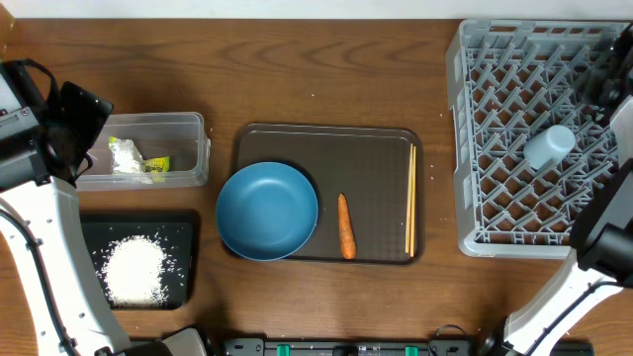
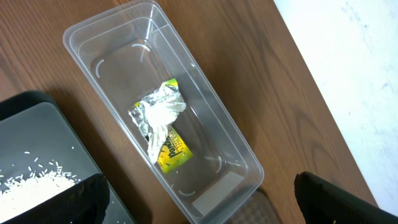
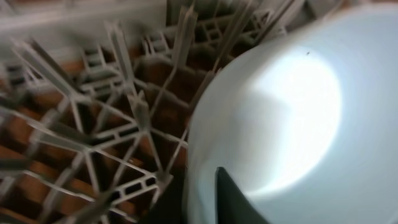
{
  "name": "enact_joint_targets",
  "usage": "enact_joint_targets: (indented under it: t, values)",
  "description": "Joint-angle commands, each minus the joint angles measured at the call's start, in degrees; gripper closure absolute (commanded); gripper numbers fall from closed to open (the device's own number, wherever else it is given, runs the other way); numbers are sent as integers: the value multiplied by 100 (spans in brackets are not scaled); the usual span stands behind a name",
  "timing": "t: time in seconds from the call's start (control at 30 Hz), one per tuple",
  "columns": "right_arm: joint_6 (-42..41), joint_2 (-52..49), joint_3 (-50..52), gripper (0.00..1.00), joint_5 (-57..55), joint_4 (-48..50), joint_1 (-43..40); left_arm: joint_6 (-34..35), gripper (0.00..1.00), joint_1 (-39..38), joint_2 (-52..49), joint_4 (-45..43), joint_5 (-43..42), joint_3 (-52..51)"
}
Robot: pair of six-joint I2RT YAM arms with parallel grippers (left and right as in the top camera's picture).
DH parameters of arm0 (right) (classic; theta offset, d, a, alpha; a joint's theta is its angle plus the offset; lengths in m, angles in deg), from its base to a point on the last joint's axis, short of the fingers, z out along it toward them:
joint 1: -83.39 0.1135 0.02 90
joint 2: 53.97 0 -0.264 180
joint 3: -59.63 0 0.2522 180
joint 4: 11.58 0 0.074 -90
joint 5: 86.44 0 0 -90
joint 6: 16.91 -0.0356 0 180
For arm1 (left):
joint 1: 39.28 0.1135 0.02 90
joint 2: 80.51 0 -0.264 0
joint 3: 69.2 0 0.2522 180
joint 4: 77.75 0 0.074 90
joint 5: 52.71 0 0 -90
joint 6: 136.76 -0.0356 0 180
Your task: Sort waste into correct bins and load items into the dishwasher rack
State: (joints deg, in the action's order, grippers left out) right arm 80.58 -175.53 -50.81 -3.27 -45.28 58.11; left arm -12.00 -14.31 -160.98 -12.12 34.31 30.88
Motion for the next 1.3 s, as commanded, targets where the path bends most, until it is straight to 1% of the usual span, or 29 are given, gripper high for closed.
enact_joint_targets:
  t: [0.0, 0.1, 0.17, 0.23, 0.3, 0.37, 0.47, 0.57, 0.73, 0.97, 1.13, 1.27]
  values:
    - [-326, 546, -76, 92, 350, -2, -26, 48, 2, 9, -2, 0, 66, -17]
    - [-501, 669, -76, 99, 345, -48, -33, 48, 2, 9, -2, 0, 66, -17]
    - [-822, 726, -76, 99, 393, -83, -50, 48, 2, 9, -2, 0, 66, -17]
    - [-1158, 767, -76, 99, 737, -81, -101, 48, 2, 9, -2, 0, 66, -17]
    - [-1554, 791, -76, 99, 1425, 4, -188, 48, 2, 9, -2, 0, 66, -17]
    - [-2015, 793, -76, 99, 2339, 188, -330, 48, 2, 9, -2, 0, 66, -17]
    - [-2702, 745, -74, 99, 3845, 695, -610, 48, 2, 9, -2, 0, 66, -17]
    - [-3032, 629, -74, 99, 4706, 1143, -817, 48, 2, 9, -2, 0, 66, -17]
    - [-3082, 426, -72, 99, 5195, 1139, -986, 48, 2, 9, -2, 0, 66, -17]
    - [-3045, 39, -70, 99, 5532, 1174, -994, 48, 2, 9, -2, 0, 66, -17]
    - [-2933, -350, -70, 99, 6218, 1657, -1010, 48, 2, 9, -2, 0, 66, -17]
    - [-3195, -608, -70, 99, 6317, 1923, -1069, 48, 2, 9, -2, 0, 66, -17]
